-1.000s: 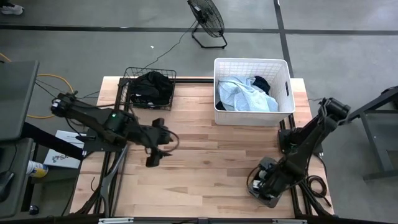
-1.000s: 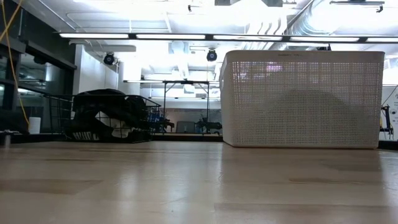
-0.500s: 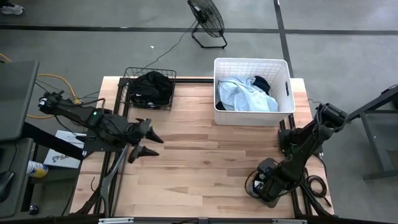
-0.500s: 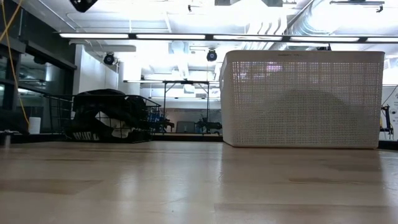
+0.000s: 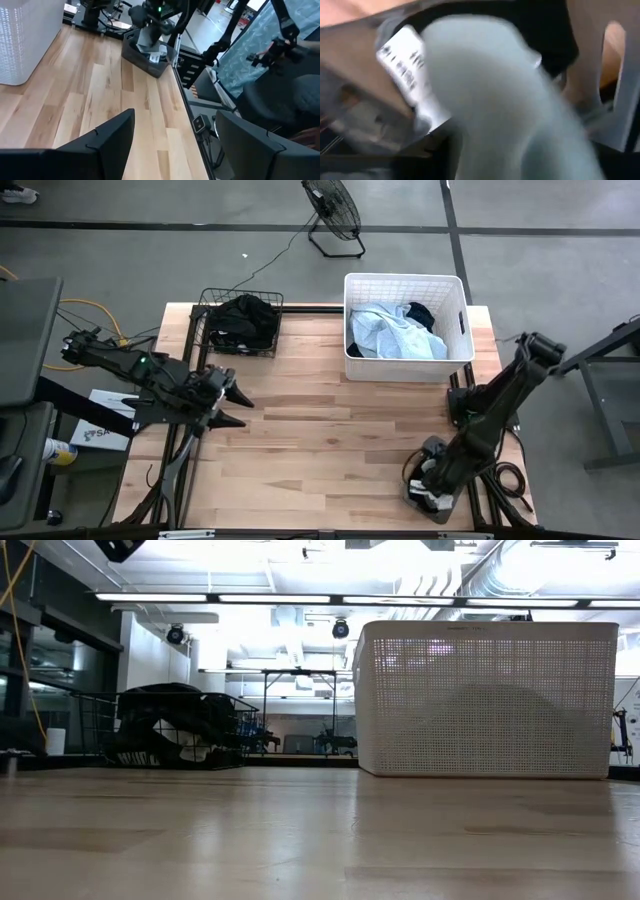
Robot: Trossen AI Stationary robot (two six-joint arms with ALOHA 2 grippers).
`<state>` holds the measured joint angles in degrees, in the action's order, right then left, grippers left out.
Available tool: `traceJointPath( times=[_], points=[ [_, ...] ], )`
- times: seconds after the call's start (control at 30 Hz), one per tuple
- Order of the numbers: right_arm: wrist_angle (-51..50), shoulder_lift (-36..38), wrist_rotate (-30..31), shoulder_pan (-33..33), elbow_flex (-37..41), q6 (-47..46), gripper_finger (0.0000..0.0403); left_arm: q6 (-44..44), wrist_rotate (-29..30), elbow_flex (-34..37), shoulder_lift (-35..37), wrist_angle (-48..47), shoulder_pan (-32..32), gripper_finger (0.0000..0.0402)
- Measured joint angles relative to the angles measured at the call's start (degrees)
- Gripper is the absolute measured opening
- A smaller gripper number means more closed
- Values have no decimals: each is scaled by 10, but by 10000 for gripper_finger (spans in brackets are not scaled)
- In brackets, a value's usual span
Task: Pick & Place Cloths
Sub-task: Put the gray sock into the black bin
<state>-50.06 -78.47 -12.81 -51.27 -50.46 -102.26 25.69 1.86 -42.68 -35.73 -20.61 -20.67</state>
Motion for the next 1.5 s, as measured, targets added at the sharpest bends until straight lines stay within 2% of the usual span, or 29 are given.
traceJointPath(
  times=[0.17, 0.4, 0.53, 0.67, 0.8, 0.9, 1.03, 1.33, 1.5],
  points=[
    [-26, 72, -12, 0, 0, -15, 235, -2, 1, 0, -5, -1, 0, 273],
    [-26, 143, -20, 0, -1, -17, 236, -3, 1, 0, -5, -1, 0, 273],
    [-24, 169, -25, 0, -1, -56, 236, 1, 1, 0, -5, -1, 0, 273],
    [-24, 175, 37, 0, -1, -81, 236, 1, 1, 0, -5, -1, 0, 273],
    [-24, 153, 150, 1, -2, -105, 231, 1, 1, 0, -5, -1, 0, 273],
    [-33, 122, 170, 1, -2, -120, 219, 1, 1, 0, -5, -1, 0, 273],
    [-39, 67, 147, 0, -2, -159, 195, 1, 0, 0, -5, -1, 0, 273],
    [-27, -32, -41, 0, -2, -212, 151, 1, 0, 0, -5, -6, 0, 273],
    [-24, -71, -33, 0, -2, -211, 140, -1, 0, 0, -5, -6, 0, 273]
  ],
)
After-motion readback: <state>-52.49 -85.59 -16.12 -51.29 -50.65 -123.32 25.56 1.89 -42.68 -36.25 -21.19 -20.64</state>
